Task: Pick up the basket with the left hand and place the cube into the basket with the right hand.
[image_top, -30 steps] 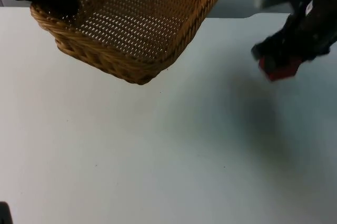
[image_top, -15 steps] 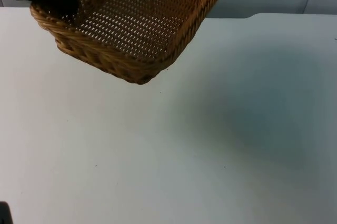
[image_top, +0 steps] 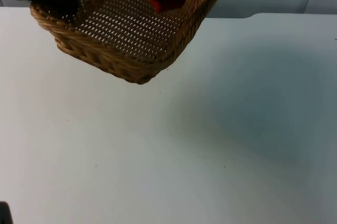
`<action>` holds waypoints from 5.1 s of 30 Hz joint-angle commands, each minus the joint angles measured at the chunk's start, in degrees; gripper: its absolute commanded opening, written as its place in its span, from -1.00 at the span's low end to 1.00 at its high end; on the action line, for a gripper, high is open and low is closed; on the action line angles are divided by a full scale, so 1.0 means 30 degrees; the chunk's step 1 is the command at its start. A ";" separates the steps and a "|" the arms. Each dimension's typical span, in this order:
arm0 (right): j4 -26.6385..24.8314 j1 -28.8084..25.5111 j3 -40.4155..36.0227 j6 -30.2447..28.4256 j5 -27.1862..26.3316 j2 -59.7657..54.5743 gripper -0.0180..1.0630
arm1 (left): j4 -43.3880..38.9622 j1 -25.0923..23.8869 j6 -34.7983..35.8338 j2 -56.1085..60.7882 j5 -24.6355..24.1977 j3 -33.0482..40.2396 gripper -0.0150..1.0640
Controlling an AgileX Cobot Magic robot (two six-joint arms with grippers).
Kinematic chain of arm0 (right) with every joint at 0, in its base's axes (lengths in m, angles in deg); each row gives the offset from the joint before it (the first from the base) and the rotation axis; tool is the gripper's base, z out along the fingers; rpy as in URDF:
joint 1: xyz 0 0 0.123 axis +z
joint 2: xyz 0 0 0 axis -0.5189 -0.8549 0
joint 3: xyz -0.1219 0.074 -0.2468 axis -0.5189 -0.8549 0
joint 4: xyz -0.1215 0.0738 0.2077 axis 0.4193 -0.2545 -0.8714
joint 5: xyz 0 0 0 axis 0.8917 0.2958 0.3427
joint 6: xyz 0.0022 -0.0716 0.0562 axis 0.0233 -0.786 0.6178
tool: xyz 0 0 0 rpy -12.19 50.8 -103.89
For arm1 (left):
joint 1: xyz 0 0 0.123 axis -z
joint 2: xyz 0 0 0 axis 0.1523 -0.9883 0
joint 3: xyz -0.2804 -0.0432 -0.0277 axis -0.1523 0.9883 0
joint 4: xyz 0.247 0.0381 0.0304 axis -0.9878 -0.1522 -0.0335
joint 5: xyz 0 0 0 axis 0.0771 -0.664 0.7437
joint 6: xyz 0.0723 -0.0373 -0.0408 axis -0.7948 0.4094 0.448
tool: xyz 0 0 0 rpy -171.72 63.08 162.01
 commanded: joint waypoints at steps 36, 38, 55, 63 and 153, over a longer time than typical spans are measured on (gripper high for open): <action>-0.3750 0.0088 0.0243 -0.2717 0.0939 -0.0191 0.44 | 0.0504 -0.0004 0.0071 0.0340 0.0327 0.0011 -0.98; -0.3756 0.0088 0.0445 -0.2717 0.1417 -0.0191 0.44 | 0.0504 -0.0004 0.0071 0.0340 0.0327 0.0011 -0.98; -0.4191 0.0038 0.0686 -0.3823 0.2703 0.0906 0.97 | 0.0465 -0.0004 0.0072 0.0340 0.0327 0.0011 -0.98; -0.4022 -0.0287 0.3323 -0.3307 0.4724 0.1067 0.97 | 0.0465 -0.0004 0.0072 0.0340 0.0327 0.0011 -0.98; 1.1469 -0.5030 1.3343 0.7975 0.8354 0.1772 -0.96 | -0.3281 -0.0004 0.4008 -0.3809 -0.6893 -1.4594 -0.98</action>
